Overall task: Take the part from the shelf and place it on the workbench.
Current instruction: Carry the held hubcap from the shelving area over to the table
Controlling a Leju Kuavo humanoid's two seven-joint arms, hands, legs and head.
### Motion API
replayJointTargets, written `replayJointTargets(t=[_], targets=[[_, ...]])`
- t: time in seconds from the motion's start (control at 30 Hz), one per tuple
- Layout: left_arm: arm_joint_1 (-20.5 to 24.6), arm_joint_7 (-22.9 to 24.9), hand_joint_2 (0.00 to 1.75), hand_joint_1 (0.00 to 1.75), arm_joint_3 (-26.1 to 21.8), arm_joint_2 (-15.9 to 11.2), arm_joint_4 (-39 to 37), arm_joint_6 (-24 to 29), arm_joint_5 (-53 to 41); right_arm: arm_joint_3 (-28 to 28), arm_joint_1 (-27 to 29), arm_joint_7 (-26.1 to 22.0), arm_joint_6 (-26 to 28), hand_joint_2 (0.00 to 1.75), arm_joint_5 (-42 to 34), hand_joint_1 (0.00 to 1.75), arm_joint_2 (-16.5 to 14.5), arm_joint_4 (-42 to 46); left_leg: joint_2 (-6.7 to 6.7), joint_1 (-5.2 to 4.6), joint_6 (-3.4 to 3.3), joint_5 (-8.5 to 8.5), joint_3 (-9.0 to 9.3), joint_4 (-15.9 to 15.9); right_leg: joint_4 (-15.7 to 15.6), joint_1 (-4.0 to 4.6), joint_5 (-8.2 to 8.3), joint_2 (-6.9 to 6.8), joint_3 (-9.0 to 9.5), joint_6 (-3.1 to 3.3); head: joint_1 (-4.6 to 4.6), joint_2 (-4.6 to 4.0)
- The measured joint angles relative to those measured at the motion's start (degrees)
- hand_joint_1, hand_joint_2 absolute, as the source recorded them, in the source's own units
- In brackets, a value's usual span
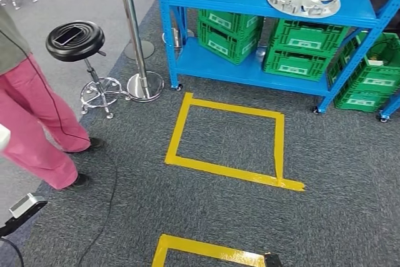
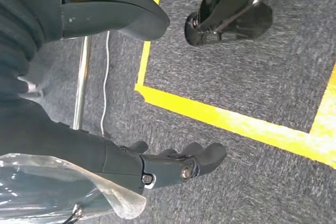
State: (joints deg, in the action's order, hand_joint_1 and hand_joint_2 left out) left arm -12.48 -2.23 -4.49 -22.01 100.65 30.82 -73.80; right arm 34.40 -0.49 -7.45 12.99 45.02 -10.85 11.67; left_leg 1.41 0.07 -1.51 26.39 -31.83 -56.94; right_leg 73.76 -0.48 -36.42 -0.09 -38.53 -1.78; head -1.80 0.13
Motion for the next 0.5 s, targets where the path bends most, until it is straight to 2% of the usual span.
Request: replayJointTargets(t=[0.03,0.07,0.1,0.17,0.2,0.23,0.3,0.33,0.4,0.43,0.47,0.5], targets=[[0.0,0.0,1.75,1.75,0.01,0.04,0.0,0.0,-0.01,0.01,0.09,0.02,-0.02,1.75,0.04,0.0,0.01,0.0,0.8,-0.06,-0.02,-0.05,-0.04,-0.03,0.48,0.01,0.53,0.07,-0.25,0.07,0.0,0.0],[0.0,0.0,1.75,1.75,0.01,0.08,0.0,0.0,-0.01,0.01,0.12,0.04,-0.04,1.75,0.07,0.0,0.01,0.0,1.65,-0.11,0.0,-0.08,-0.01,-0.07,-1.51,0.01,2.22,0.28,0.67,0.22,-0.01,0.0],[0.01,0.0,1.75,1.75,0.01,0.1,0.0,0.0,-0.01,0.01,0.12,0.04,-0.06,1.75,0.08,0.0,0.01,0.0,2.49,-0.13,0.05,-0.08,0.03,-0.16,-5.31,-0.01,4.57,0.98,2.43,0.43,0.0,0.0],[0.12,0.0,1.75,1.75,0.02,0.15,0.0,0.02,0.0,-0.01,0.11,0.02,-0.13,1.75,0.09,0.0,0.05,0.0,3.97,-0.11,0.34,-0.05,-0.19,-0.5,-12.83,-0.21,7.48,3.82,5.98,0.88,0.1,0.0],[0.15,0.0,1.75,1.75,0.01,0.16,0.0,0.08,0.01,-0.01,0.11,0.0,-0.2,1.75,0.09,0.0,0.07,0.0,4.66,0.01,0.65,-0.1,-0.51,-0.67,-14.86,-0.22,7.81,4.86,7.06,0.99,0.15,0.0],[0.1,0.0,1.75,1.75,-0.02,0.18,0.0,0.14,0.03,-0.01,0.12,-0.02,-0.29,1.75,0.09,0.0,0.09,0.0,5.36,0.19,1.03,-0.22,-0.88,-0.78,-15.57,-0.2,7.51,5.29,7.52,1.05,0.2,0.0],[-0.27,0.0,1.75,1.75,-0.15,0.11,0.0,0.28,0.09,0.01,0.08,-0.07,-0.43,1.75,0.09,0.0,0.1,0.0,6.42,0.49,1.81,-0.4,-1.43,-0.88,-16.07,-0.14,7.6,4.0,7.97,1.29,0.2,0.0],[-0.44,0.0,1.75,1.75,-0.26,0.04,0.0,0.32,0.12,0.03,0.05,-0.1,-0.45,1.75,0.09,0.0,0.1,0.0,5.66,0.45,2.15,-0.13,-1.7,-1.3,-16.36,-0.24,7.71,3.23,8.15,1.52,0.28,0.0],[-0.36,0.0,1.75,1.75,-0.45,-0.14,0.0,0.4,0.16,0.03,0.04,-0.18,-0.51,1.75,0.09,0.0,0.09,0.0,2.27,0.31,2.84,2.01,-3.45,-5.01,-16.87,-0.45,7.8,1.45,8.58,2.04,0.6,0.0],[-0.29,0.0,1.75,1.75,-0.5,-0.17,0.0,0.41,0.17,0.03,0.09,-0.21,-0.54,1.75,0.09,0.0,0.09,0.0,0.55,0.34,3.21,3.71,-5.19,-8.62,-16.91,-0.41,7.69,0.54,8.72,2.21,0.77,0.0],[-0.27,0.0,1.75,1.75,-0.52,-0.19,0.0,0.4,0.18,0.02,0.16,-0.21,-0.55,1.75,0.09,0.0,0.1,0.0,-0.29,0.54,3.54,5.3,-7.14,-12.57,-16.89,-0.38,7.55,-0.4,8.79,2.31,0.85,0.0],[-0.35,0.0,1.75,1.75,-0.51,-0.16,0.0,0.4,0.18,0.02,0.22,-0.21,-0.55,1.75,0.09,0.0,0.1,0.0,-0.6,0.77,3.79,6.18,-8.67,-15.61,-16.87,-0.37,7.41,-1.33,8.87,2.34,0.85,0.0]])
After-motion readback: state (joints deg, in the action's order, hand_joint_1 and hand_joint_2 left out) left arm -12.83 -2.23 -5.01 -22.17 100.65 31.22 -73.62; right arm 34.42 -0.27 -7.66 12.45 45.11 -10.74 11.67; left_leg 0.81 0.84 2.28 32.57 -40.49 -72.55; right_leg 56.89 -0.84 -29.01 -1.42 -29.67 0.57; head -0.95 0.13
